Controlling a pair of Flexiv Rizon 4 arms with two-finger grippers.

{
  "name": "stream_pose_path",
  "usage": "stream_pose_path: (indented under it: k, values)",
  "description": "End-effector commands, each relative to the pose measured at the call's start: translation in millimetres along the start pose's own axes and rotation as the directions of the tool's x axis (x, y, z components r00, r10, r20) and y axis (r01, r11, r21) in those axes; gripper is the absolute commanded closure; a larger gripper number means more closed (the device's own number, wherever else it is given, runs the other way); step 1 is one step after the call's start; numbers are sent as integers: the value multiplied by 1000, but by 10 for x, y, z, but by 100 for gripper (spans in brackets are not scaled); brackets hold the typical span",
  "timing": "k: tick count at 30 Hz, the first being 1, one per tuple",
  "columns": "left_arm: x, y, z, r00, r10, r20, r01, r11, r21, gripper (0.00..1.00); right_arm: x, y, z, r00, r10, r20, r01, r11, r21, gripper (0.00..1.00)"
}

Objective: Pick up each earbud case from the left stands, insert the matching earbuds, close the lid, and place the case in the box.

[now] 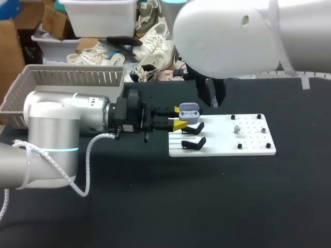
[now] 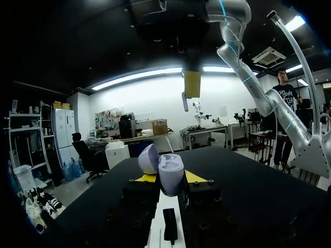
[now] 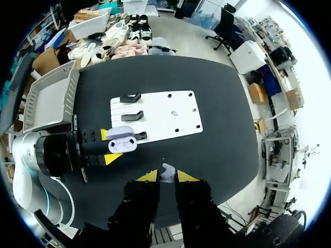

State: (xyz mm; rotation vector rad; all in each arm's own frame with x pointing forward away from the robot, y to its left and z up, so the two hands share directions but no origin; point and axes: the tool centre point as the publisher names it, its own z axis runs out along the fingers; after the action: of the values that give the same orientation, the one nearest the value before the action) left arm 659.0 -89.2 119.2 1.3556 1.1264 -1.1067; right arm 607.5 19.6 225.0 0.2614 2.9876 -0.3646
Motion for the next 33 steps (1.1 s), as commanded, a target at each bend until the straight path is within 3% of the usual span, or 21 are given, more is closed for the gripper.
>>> stream_pose_path:
  k: [1,4,10,13,33]
  values:
    - [5,-5,9,1000,2,1,-2,1000,-4,100,5,9,-7,1000,2,-1,-2,1000,4,100]
    - [5,-5,9,1000,2,1,-2,1000,-4,100,-22,25,-5,1000,28,-1,-28,1000,-13,100]
    - [5,-5,9,1000,2,1,-2,1000,-4,100,-97,128,-55,957,278,-87,-285,955,-86,100]
    - [5,-5,9,1000,2,1,-2,1000,-4,100,-121,156,-64,941,329,-77,-335,940,-71,100]
    - [5,-5,9,1000,2,1,-2,1000,-4,100,-98,225,-45,932,350,-89,-355,934,-48,100]
